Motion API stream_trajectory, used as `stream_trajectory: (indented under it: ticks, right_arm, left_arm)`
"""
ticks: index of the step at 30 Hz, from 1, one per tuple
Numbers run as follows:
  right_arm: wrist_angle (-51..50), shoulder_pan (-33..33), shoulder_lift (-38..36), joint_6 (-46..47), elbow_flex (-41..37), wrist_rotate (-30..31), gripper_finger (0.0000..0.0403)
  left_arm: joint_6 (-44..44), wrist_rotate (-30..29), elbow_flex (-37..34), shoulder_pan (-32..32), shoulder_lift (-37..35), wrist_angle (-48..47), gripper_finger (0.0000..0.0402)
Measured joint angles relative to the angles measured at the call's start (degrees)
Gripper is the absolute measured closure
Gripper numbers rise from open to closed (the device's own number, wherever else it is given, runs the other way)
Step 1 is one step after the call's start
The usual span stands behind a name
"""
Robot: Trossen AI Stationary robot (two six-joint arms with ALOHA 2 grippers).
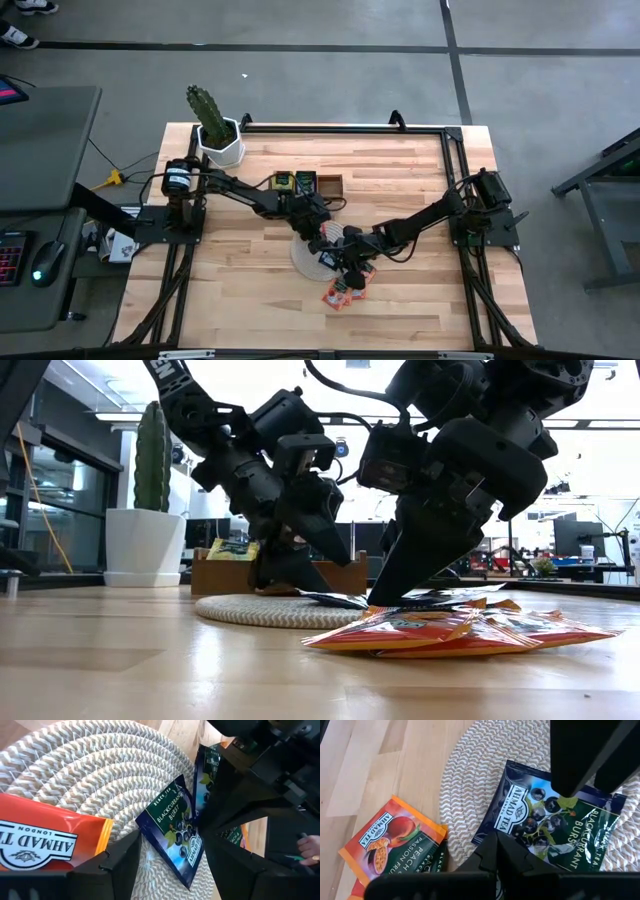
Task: Pick & Place Tea
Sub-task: Put the purple tea bag into the middle section of the wooden organizer
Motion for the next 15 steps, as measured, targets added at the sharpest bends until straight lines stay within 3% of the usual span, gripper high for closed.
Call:
stream_trajectory:
  ticks: [15]
  right_arm:
    - [1.53,-0.33,0.02,-0.63,-0.07,0.47,0.0403]
  left_arm:
    - [-3.17,0.03,0.29,-1.5,0.05,0.98,0.0184]
